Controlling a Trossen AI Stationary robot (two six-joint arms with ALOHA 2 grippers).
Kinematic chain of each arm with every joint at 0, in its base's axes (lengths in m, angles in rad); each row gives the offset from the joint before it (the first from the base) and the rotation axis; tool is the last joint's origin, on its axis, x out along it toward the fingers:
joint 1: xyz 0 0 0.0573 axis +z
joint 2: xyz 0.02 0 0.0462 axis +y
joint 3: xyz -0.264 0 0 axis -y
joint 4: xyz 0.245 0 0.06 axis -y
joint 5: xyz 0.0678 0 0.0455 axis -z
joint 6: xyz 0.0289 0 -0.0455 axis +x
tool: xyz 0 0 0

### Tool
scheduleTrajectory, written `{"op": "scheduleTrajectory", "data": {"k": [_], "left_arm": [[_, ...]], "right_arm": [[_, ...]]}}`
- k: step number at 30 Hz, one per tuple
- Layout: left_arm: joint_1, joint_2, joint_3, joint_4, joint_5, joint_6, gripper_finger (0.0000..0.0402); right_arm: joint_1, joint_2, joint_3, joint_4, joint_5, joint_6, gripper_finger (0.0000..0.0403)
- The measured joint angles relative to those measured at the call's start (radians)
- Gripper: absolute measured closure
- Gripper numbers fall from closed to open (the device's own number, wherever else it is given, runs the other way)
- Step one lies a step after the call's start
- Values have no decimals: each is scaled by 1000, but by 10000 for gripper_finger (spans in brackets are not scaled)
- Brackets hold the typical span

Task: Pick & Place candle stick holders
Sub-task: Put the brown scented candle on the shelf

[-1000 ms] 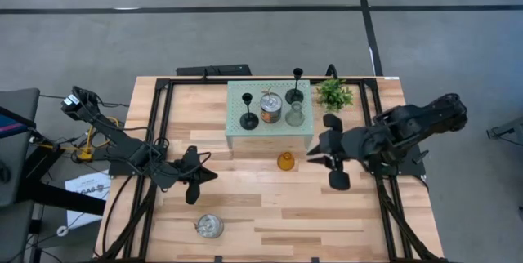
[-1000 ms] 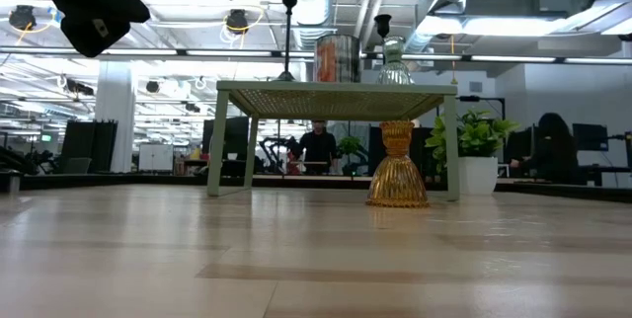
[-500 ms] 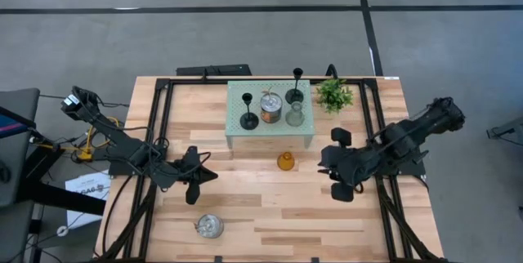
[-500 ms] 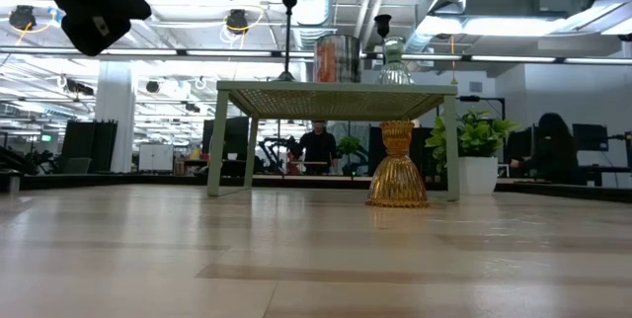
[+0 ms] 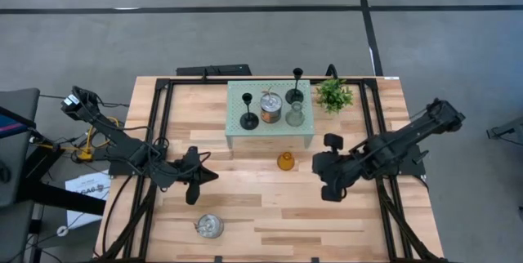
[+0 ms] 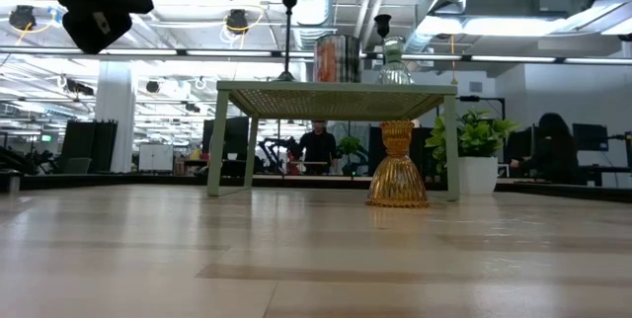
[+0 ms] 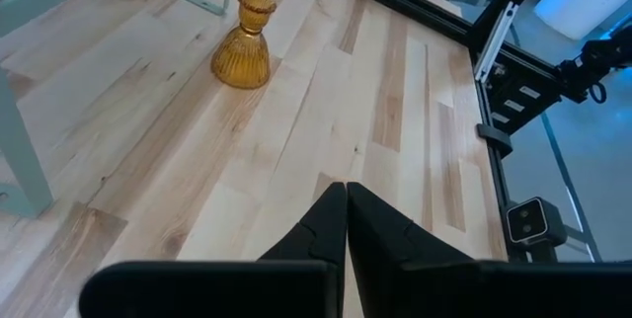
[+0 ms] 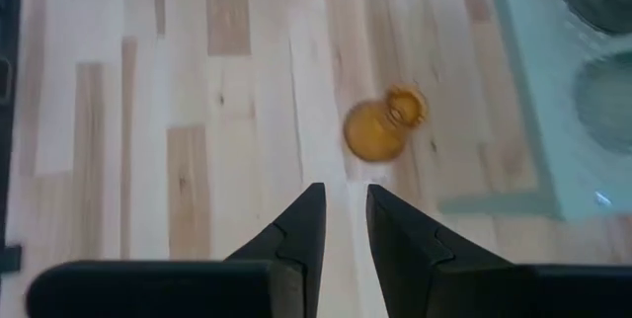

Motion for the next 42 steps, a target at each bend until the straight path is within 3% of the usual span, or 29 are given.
{"op": "scheduleTrajectory", "data": {"k": [18,27,42], "left_arm": [[0,0,0,66,0,1,390],[0,0,0,66,0,102,390],[0,0,0,74,-8,104,390]], "right_arm": [[-133,3,-55,531,2,-32,333],[-152,16,-54,480,-64,-32,333],[-143,16,-54,318,-113,-31,333]]}}
